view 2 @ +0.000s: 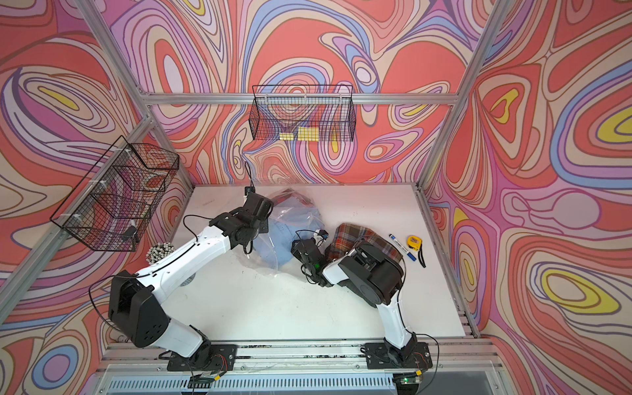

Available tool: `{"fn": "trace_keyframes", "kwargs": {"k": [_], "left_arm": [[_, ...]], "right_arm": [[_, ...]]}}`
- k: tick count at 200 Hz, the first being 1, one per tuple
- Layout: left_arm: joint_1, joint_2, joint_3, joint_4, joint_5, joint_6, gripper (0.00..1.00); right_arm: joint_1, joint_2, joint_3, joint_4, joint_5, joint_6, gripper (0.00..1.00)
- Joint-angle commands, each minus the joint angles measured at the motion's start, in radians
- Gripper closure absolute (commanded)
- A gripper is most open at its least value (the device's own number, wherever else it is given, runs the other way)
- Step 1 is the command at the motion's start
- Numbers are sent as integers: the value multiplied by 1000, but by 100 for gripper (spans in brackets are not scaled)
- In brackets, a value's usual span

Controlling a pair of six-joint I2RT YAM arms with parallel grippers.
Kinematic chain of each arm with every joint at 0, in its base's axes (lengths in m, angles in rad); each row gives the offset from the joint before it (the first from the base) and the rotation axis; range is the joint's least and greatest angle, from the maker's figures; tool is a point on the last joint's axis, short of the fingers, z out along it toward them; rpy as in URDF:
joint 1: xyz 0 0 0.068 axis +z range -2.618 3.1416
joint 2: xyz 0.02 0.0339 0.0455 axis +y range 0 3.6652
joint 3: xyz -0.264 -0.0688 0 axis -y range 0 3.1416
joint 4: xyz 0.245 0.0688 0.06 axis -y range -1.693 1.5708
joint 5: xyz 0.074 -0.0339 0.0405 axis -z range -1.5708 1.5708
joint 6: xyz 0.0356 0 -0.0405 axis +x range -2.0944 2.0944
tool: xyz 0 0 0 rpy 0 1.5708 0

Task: Take the shirt out of the vacuum bag
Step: Take out the shirt from the vacuum bag.

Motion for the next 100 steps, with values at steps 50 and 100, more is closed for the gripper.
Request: {"fn": "trace_keyframes", "kwargs": {"k": [50,100], "left_arm": [[55,-21,-16,0,-31,-40,100],[55,-24,-31,15,-15,-35,100]], "right_arm": [[-18,60,118,-81,-67,-81,69],[-32,15,162,-129,-81,-152,100]]}}
